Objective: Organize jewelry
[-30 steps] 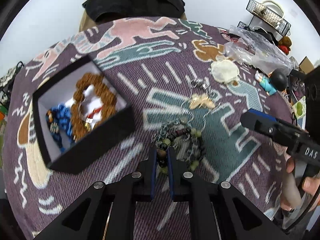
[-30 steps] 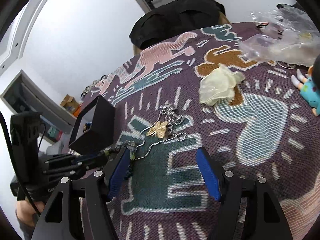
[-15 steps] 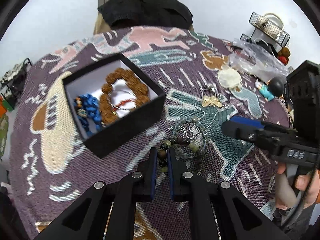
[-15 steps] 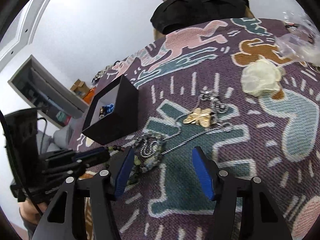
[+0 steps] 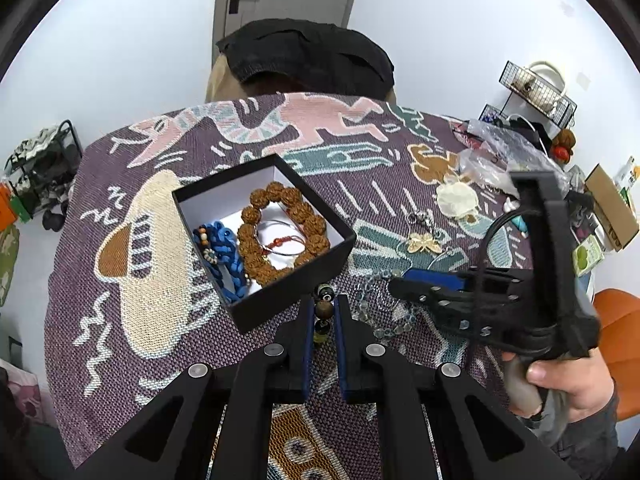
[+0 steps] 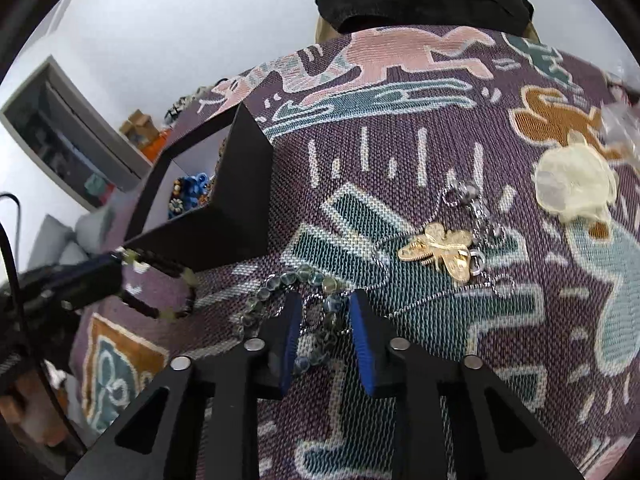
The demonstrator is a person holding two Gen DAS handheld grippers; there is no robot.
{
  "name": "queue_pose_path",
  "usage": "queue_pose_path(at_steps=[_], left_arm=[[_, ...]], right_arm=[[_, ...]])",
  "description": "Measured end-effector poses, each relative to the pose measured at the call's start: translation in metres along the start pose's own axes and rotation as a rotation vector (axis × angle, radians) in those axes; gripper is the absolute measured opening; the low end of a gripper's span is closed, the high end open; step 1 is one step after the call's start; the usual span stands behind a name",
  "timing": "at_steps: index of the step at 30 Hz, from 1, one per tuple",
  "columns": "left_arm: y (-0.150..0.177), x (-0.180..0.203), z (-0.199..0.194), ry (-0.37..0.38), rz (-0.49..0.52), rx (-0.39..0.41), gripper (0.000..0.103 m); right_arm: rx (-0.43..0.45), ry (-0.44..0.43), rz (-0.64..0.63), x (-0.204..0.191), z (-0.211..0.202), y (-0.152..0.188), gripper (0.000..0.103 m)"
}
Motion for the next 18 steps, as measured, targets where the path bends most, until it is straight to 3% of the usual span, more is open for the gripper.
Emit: queue_pose_path(at_steps=[1,2,5,18], left_arm=[[-0.001,0.000,-0.002,0.003,0.000,0.004,0.010],[-0.002,0.001,-0.004,0.005,0.000,0.009,0.010],[-0.004,0.003,-0.013,0.007,0.007,0.026,0.010],[-0.033,-0.001,-0.056,-0.026,-0.003,0.122,0.010]], right_arm=[[-0.002,0.019,-0.010,-0.001,0.000,-0.001,0.021],[-0.005,0.037,-0.017,-0.001,0.001,-0.002,0.011],[-0.004,0.047,-0.036,-0.003,-0.002,-0.002,0.011],[0.156,-0.014,-0.067,-0.024,-0.068,-0.008,0.011]])
Point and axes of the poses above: each gripper's, at about its wrist camera, not at the fingertips, and z roughly the way its jaws point, x to its right, y to its underside, the point moved 9 cm from there along z, roughly the way its jaws point, and after that the axes turned 15 degrees about -x, right-handed, at the moved point
